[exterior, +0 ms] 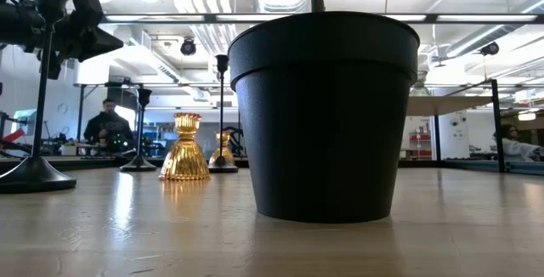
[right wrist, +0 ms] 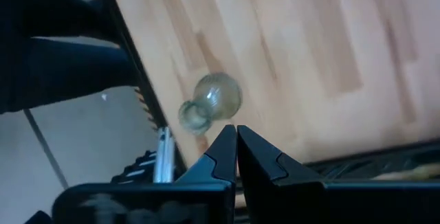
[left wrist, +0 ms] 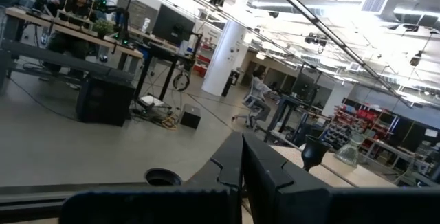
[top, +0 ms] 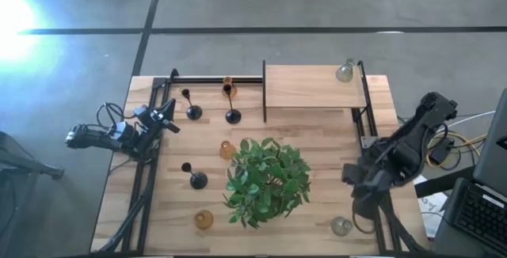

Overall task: Pick & Place candle stick holders
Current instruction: Put the bottom transparent glass candle holder on the shelf

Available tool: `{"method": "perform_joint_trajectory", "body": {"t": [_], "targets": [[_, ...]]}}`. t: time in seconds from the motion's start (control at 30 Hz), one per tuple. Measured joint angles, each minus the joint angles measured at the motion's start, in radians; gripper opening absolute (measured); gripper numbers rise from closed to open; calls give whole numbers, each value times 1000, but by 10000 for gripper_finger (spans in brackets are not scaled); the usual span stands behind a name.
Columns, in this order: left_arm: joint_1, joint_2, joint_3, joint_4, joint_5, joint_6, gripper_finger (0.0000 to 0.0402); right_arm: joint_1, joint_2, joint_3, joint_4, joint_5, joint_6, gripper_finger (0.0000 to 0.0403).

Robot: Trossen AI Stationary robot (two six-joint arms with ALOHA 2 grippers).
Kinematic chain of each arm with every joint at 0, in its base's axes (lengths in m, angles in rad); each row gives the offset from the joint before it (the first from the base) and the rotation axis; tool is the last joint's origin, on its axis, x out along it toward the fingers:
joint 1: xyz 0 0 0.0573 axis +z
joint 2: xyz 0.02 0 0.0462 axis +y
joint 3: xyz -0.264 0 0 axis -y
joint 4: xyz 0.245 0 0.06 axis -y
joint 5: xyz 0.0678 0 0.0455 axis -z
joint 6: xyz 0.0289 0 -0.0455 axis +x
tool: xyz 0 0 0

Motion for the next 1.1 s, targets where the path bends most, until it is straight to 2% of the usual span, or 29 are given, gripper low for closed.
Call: {"method": "perform_joint_trajectory", "body": {"t": [0.3, 0.5, 0.77, 0.9, 1.1], "targets": [[0, 0, 0, -9, 0, 0, 12, 154, 121, 3, 59, 34, 255, 8], [0, 0, 0, -12, 0, 0, 12, 163, 187, -2, 57, 34, 369, 18], [0, 0, 0, -18, 0, 2, 12, 178, 224, -7, 69, 33, 414, 104], [0, 0, 0, -17, 0, 2, 12, 187, 247, -29, 149, 4, 421, 146], [0, 0, 0, -19, 0, 3, 12, 233, 288, -68, 258, -57, 475, 185]]}}
